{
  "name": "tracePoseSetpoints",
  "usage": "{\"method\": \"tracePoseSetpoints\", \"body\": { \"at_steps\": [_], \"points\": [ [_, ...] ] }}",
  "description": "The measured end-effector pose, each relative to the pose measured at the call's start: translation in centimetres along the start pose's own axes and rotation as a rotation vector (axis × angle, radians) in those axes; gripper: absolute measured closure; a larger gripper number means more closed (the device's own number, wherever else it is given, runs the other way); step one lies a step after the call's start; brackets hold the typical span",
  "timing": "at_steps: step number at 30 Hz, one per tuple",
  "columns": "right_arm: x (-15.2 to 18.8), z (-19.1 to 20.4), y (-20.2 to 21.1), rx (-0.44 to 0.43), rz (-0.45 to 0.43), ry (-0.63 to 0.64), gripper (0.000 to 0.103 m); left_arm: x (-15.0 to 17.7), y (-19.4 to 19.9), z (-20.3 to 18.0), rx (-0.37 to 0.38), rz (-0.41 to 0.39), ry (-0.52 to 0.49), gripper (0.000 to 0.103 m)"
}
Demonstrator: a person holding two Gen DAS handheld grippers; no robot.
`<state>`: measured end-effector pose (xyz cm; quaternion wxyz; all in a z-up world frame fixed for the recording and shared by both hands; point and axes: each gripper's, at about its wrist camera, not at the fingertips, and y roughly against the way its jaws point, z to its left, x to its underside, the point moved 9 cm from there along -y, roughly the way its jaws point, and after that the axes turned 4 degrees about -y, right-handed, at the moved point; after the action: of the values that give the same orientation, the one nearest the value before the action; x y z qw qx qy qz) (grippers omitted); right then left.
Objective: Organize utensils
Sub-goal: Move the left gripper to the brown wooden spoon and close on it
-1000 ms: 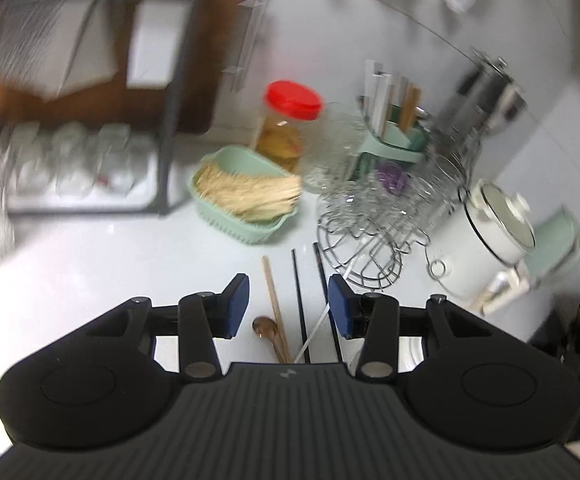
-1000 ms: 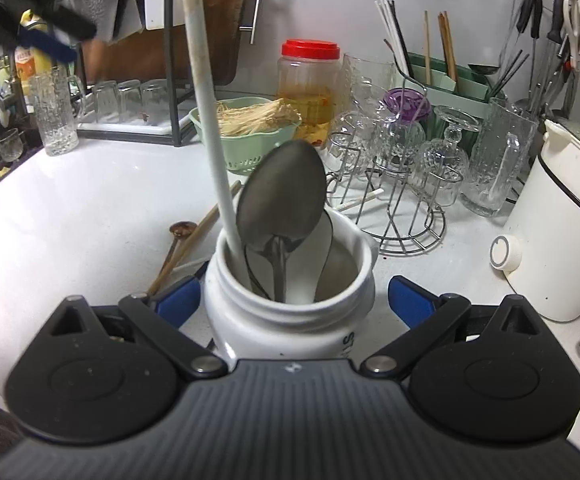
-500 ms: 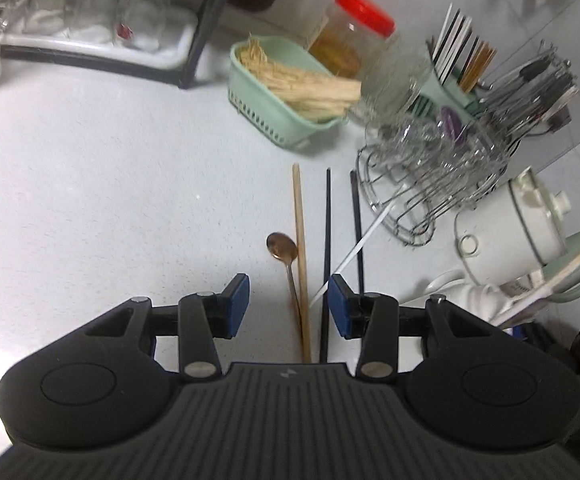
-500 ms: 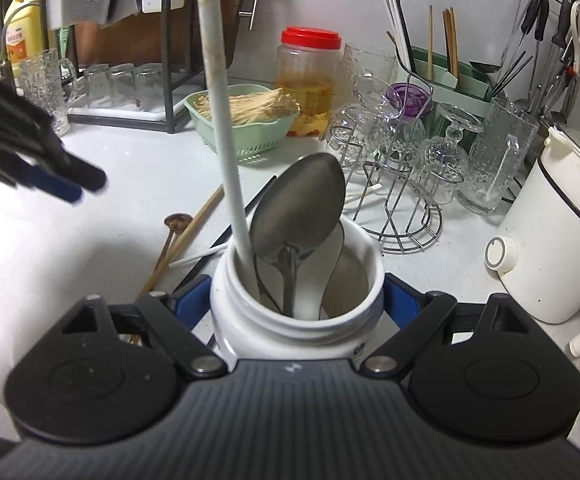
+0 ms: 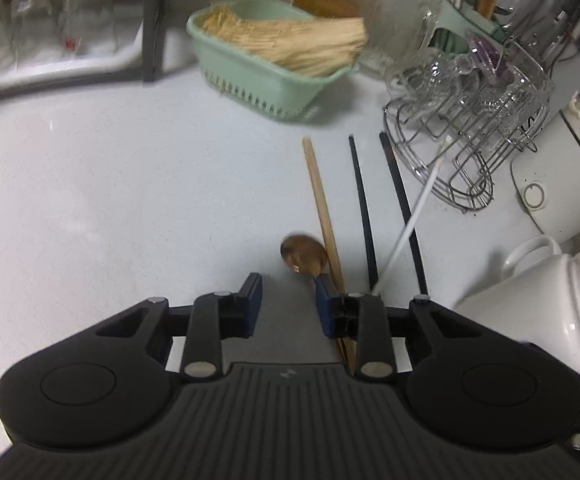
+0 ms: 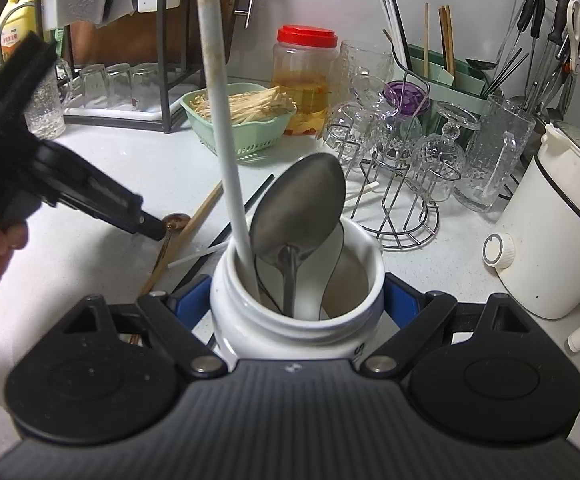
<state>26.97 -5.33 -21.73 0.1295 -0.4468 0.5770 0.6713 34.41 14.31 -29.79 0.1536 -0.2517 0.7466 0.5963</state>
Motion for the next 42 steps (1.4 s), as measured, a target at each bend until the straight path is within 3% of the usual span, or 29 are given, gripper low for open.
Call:
{"method": "tracePoseSetpoints", "body": {
  "at_steps": [6, 11, 19, 29, 33, 42],
  "points": [
    [0.1, 0.0, 0.1, 0.006, -0.009, -0.008, 0.012, -0.9, -0.6, -0.4, 0.027, 0.001, -0.017, 0.069],
    [0.2, -0.1, 0.2, 0.01, -0.017, -0.011, 0.012, -1.5, -1.2, -1.0, -0.029, 0.001, -0.129, 0.069],
    [0.2, 0.0, 0.2, 0.023, -0.016, -0.011, 0.012, -1.7, -1.9, -2.0, -0.05, 0.029, -0.232, 0.069],
    [0.2, 0.0, 0.1, 0.038, 0.001, -0.008, 0.011, -0.8, -0.8, -0.9, -0.038, 0.04, -0.244, 0.078],
    [0.3, 0.0, 0.1, 0.047, -0.007, -0.013, 0.011, 0.2, 0.1, -0.4, -0.034, 0.072, -0.24, 0.098],
    [0.4, 0.1, 0.2, 0.057, -0.022, -0.013, 0.011, 3.1, 2.1, 0.3, -0.044, 0.105, -0.219, 0.099]
  ]
}}
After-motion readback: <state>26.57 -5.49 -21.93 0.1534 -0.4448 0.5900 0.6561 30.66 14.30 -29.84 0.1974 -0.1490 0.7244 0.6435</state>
